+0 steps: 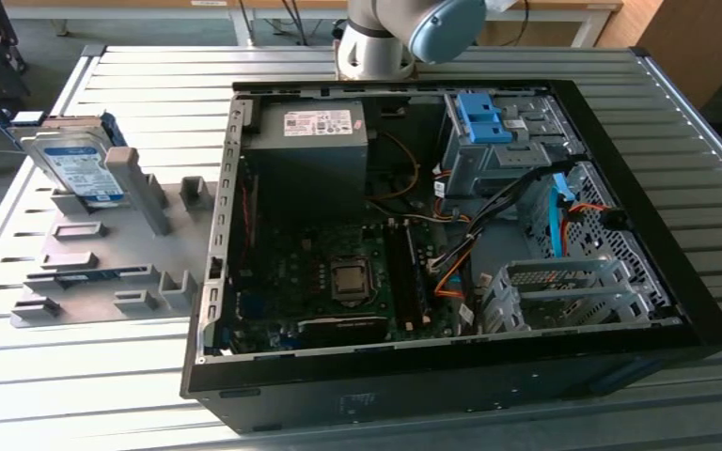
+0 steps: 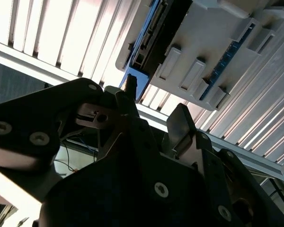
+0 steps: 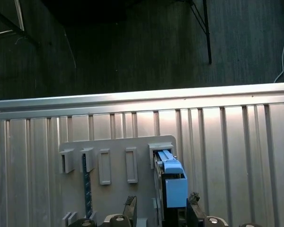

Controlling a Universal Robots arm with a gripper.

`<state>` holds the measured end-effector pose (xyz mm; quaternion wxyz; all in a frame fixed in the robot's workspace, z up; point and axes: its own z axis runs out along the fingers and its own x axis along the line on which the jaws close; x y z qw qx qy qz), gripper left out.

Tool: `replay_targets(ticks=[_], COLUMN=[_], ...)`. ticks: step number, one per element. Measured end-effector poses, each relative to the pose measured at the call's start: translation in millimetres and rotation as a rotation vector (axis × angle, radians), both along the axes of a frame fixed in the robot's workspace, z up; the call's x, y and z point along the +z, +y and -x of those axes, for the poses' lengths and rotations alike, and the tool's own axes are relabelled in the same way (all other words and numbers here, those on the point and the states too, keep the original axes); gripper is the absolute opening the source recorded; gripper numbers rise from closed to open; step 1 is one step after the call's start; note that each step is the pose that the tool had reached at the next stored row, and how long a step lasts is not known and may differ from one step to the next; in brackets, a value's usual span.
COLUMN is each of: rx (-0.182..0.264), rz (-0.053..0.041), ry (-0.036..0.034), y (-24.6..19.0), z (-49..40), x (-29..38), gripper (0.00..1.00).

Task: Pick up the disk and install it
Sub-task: 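Pick up the disk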

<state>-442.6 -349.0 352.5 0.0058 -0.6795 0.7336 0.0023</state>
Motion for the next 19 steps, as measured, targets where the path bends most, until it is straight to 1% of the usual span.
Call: replay_targets(ticks=[7, 19], rx=[0.002, 0.004], rz=[0.0034, 0.0034], ry=[0.0000, -0.0001], y=[0.4, 0.4], z=[0.0, 0.0], x=[-2.0, -2.1], gripper=[0.53, 0.53])
